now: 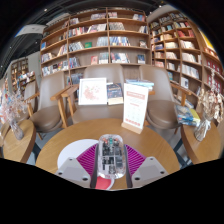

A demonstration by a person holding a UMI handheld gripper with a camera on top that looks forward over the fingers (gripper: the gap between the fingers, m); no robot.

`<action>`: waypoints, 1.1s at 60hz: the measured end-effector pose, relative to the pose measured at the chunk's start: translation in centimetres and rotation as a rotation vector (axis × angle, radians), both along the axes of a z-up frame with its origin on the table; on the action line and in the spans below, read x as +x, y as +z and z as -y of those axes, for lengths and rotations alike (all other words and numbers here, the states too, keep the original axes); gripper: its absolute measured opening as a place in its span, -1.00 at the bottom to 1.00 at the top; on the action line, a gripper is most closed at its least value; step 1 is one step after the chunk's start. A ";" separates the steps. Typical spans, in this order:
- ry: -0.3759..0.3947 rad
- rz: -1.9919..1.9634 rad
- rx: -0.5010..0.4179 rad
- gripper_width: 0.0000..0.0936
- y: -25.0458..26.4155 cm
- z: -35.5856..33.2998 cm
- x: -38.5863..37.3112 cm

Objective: Arrange mouse

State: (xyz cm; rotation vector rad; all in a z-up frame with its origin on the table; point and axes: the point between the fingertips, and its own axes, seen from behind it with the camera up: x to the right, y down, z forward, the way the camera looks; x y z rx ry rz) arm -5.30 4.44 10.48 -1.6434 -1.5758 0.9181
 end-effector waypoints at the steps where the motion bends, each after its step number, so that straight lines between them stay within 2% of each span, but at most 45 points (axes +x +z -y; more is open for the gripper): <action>1: 0.001 0.003 -0.004 -0.14 -0.2 0.9 -0.3; 7: 0.010 0.030 -0.024 -0.14 -2.6 5.7 -1.6; 16: 0.015 0.065 0.004 -0.14 -7.0 9.6 -2.7; 28: -0.014 0.104 0.020 -0.11 -10.7 10.3 -3.0; 38: -0.039 0.109 0.032 -0.06 -11.5 9.7 -3.0; 45: -0.032 0.105 0.039 0.13 -11.5 9.4 -3.0; 50: -0.028 0.109 0.034 0.85 -11.2 9.3 -2.5; 53: -0.023 0.102 0.034 0.77 -10.2 9.1 -2.0; 57: -0.035 0.082 0.037 0.83 -8.3 8.3 -1.0; 66: -0.024 0.030 0.025 0.83 -2.9 7.8 4.8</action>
